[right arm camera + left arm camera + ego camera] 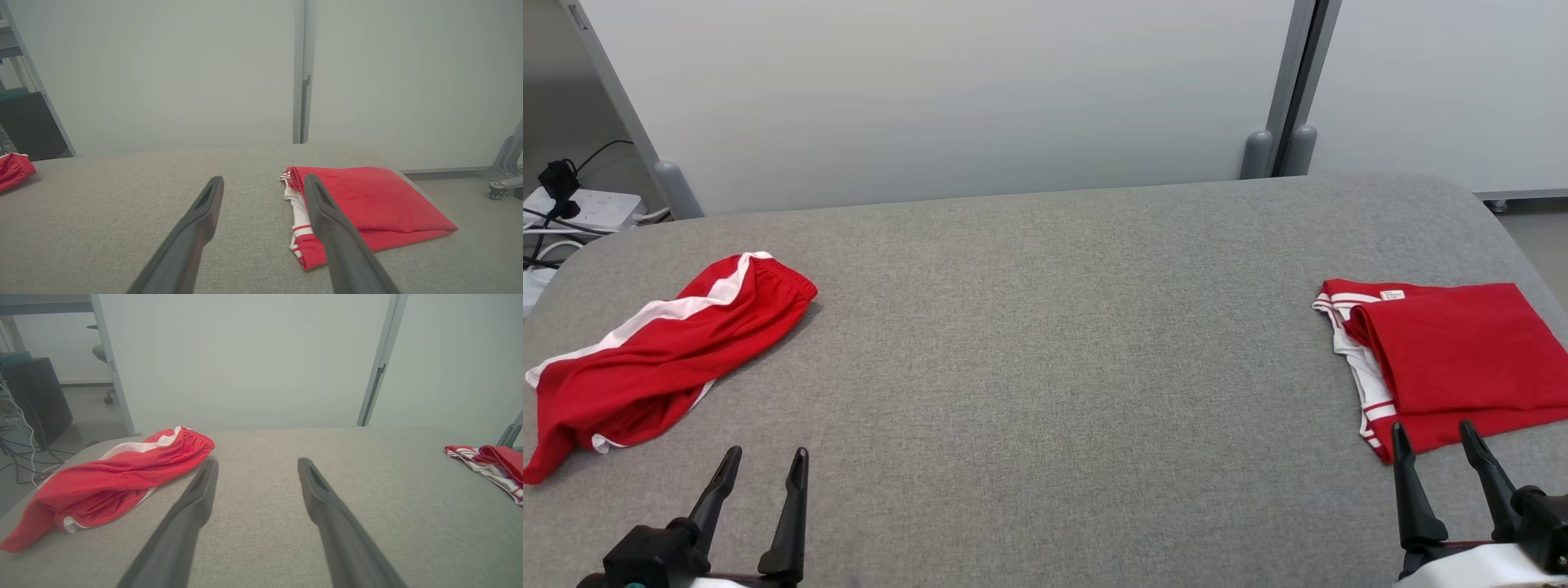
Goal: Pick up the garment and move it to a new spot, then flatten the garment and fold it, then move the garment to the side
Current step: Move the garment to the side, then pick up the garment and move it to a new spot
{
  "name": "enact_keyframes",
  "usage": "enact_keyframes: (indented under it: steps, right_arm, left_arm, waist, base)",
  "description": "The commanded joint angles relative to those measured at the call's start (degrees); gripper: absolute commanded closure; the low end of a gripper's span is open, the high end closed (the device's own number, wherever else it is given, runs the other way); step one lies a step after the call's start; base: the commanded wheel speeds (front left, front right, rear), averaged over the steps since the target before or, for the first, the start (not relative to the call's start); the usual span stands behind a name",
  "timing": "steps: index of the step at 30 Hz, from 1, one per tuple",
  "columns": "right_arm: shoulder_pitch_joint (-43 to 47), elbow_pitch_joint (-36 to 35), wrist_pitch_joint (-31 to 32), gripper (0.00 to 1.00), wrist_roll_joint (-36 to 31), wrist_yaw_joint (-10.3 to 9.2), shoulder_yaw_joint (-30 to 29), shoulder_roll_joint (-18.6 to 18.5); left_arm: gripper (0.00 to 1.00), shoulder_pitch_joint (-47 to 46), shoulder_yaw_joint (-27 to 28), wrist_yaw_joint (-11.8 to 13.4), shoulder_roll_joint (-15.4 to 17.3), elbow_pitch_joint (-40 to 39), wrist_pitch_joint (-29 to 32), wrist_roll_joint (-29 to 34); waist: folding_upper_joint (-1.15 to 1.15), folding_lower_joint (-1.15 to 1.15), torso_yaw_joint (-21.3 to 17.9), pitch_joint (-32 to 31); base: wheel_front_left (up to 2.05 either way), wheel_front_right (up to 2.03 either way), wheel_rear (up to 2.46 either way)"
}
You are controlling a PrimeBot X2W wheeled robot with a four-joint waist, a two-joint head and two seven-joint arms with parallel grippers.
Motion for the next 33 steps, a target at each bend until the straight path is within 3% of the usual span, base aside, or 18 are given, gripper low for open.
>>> enact_keyframes:
  steps: [1, 21, 27, 33]
  right_arm:
    - [-0.55, -2.3, 0.08, 0.0, -0.59, -0.16, 1.29, -0.41]
    - [0.86, -2.61, 0.27, 0.0, 0.22, -0.16, 0.45, 0.4]
    - [0.85, -2.78, 0.61, 0.0, -0.08, -0.16, 1.43, 0.44]
    - [0.36, -2.92, 0.87, 0.0, 0.34, -0.16, 3.89, 0.46]
  left_arm:
    - [0.0, -1.7, 2.87, 0.56, 1.6, -0.77, -0.21, -0.61]
    - [0.0, -1.49, 3.16, 1.85, 1.61, -0.31, 1.57, -2.06]
    - [0.0, -1.94, 3.01, 2.8, 1.52, -1.26, 2.22, -1.84]
    - [0.0, -1.63, 3.2, 4.11, 1.31, -2.24, 2.28, -1.64]
  waist:
    - [0.0, 0.0, -0.06, -0.16]
    - [0.0, 0.0, 0.99, -0.25]
    - [0.0, 0.0, 3.96, -0.26]
    - [0.0, 0.0, 9.68, -0.17]
  base:
    - [0.0, 0.0, 0.0]
    - [0.0, 0.0, 0.0]
    - [0.0, 0.0, 0.0]
    - [0.0, 0.0, 0.0]
